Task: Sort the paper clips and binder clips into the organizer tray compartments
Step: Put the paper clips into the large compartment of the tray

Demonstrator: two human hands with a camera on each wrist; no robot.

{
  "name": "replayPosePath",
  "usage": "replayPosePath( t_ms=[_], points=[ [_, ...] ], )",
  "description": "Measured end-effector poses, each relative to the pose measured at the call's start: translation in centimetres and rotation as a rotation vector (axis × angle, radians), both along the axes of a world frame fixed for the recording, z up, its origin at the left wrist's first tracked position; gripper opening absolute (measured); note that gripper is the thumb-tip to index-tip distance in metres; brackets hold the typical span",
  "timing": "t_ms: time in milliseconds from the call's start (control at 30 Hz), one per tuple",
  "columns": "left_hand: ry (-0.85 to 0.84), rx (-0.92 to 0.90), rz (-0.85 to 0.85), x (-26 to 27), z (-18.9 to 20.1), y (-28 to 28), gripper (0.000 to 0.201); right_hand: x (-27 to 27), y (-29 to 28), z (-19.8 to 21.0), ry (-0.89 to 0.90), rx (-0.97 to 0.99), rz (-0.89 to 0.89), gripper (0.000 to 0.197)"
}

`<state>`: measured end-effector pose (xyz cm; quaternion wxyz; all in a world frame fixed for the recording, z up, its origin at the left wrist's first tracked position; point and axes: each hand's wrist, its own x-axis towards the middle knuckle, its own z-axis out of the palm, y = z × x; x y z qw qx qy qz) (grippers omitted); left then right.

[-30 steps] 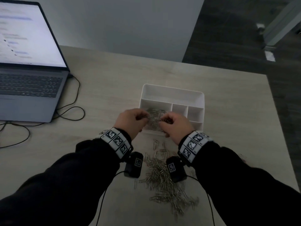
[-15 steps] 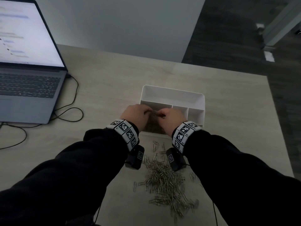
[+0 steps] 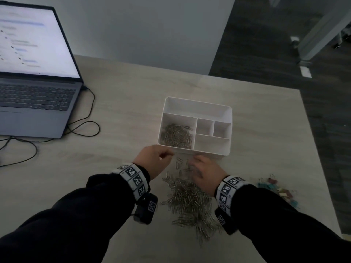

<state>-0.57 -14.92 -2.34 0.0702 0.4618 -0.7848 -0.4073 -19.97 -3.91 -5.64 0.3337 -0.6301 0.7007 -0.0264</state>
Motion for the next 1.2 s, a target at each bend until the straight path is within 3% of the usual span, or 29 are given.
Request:
replayPosePath(
  t_ms=[100, 233, 333, 433, 533, 633, 767, 933, 1033, 1200],
  points=[
    [-0.116, 0.014, -0.098, 0.0, -1.8, 1.7, 0.039, 1.0, 0.1, -1.4, 0.111, 0.059, 0.044, 0.068],
    [-0.21, 0.064, -0.194, -0.1, -2.9, 3.1, 0.068, 2.7, 1.2, -1.8, 0.144, 0.007, 0.186, 0.07],
    [-0.247, 0.076, -0.254, -0.6, -3.6, 3.4, 0.085, 3.0, 3.5, -1.8, 0.071, 0.007, 0.302, 0.072],
    [-0.355, 0.003, -0.363, -1.2, -4.7, 4.0, 0.097, 1.7, 5.9, -0.9, -0.053, -0.051, 0.232, 0.063],
    [-0.43, -0.082, -0.436, -1.4, -5.4, 5.2, 0.097, -1.3, 7.8, -0.1, 0.003, -0.128, -0.048, 0.052],
    [-0.408, -0.119, -0.483, -1.2, -5.7, 6.7, 0.095, -4.3, 9.5, 0.2, 0.146, 0.011, -0.266, 0.056],
    [-0.388, -0.125, -0.55, -1.0, -6.0, 8.2, 0.091, -4.3, 10.8, 0.2, 0.276, 0.109, -0.313, 0.057],
    [-0.298, -0.138, -0.508, -0.6, -5.5, 8.7, 0.083, -1.6, 12.0, -0.3, 0.271, 0.069, -0.232, 0.047],
    [-0.35, -0.182, -0.449, -0.9, -5.3, 8.0, 0.089, -1.1, 12.2, -0.4, 0.235, 0.055, -0.174, 0.047],
    [-0.422, -0.119, -0.434, -3.5, -4.8, 7.0, 0.093, -1.7, 12.9, 0.0, 0.245, 0.086, -0.24, 0.053]
  ],
)
